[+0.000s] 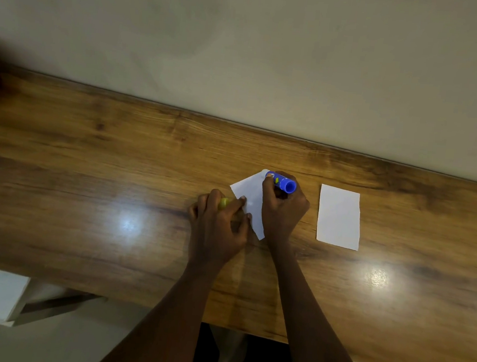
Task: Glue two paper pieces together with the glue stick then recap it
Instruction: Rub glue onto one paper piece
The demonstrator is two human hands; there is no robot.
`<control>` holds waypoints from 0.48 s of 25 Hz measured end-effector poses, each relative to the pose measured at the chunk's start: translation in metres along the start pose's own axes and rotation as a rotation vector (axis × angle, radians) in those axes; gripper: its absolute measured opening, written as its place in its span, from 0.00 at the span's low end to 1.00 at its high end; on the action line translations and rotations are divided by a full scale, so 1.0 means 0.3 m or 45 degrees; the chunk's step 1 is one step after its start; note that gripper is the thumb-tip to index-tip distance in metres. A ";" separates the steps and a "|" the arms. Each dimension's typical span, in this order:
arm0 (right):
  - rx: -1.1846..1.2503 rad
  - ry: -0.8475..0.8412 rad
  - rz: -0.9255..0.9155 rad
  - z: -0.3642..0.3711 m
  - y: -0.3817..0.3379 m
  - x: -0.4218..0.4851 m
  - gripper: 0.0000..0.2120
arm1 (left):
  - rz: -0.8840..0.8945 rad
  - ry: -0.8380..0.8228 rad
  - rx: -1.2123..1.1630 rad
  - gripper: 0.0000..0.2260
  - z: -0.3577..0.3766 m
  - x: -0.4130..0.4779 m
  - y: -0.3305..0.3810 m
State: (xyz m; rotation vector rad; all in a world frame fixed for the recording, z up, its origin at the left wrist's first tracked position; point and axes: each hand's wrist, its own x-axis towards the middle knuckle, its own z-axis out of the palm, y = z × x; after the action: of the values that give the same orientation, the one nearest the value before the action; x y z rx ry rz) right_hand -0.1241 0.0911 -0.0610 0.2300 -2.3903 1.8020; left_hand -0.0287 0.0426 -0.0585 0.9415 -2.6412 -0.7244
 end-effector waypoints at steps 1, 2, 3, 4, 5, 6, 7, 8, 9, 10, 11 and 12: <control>0.000 0.013 0.000 0.001 -0.001 0.003 0.07 | -0.003 -0.001 0.000 0.16 -0.001 0.001 0.001; 0.006 0.011 0.000 0.001 -0.003 0.005 0.08 | -0.006 -0.003 -0.002 0.16 -0.002 0.001 0.002; 0.018 0.003 0.003 0.002 -0.008 0.008 0.09 | -0.009 -0.006 -0.005 0.16 -0.003 0.000 0.001; 0.036 0.001 0.010 0.001 -0.016 0.010 0.10 | -0.010 -0.007 -0.005 0.16 -0.003 -0.002 0.001; 0.051 0.014 0.011 -0.003 -0.028 0.010 0.12 | -0.010 -0.006 -0.001 0.16 -0.003 -0.002 0.000; 0.043 0.039 -0.013 -0.011 -0.037 0.007 0.14 | -0.009 -0.004 0.003 0.16 -0.002 -0.002 0.001; 0.005 0.062 -0.074 -0.024 -0.042 -0.002 0.15 | -0.007 -0.005 0.003 0.17 -0.001 -0.002 0.002; -0.056 0.054 -0.147 -0.039 -0.040 -0.019 0.16 | -0.004 -0.008 0.000 0.17 0.001 -0.002 0.004; -0.136 0.004 -0.197 -0.055 -0.037 -0.041 0.16 | -0.003 -0.011 -0.003 0.17 0.001 -0.001 0.005; -0.238 -0.088 -0.187 -0.065 -0.035 -0.067 0.17 | -0.006 -0.018 -0.004 0.17 0.001 0.003 0.003; -0.369 -0.196 -0.134 -0.071 -0.030 -0.093 0.18 | -0.010 -0.027 -0.004 0.17 0.001 0.005 0.000; -0.500 -0.299 -0.087 -0.072 -0.023 -0.116 0.19 | -0.013 -0.032 -0.005 0.17 0.002 0.005 -0.004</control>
State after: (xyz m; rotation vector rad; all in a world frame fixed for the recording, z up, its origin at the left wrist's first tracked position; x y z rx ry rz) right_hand -0.0882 0.1115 -0.0556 0.4914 -2.7931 1.3017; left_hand -0.0295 0.0409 -0.0596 0.9513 -2.6578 -0.7479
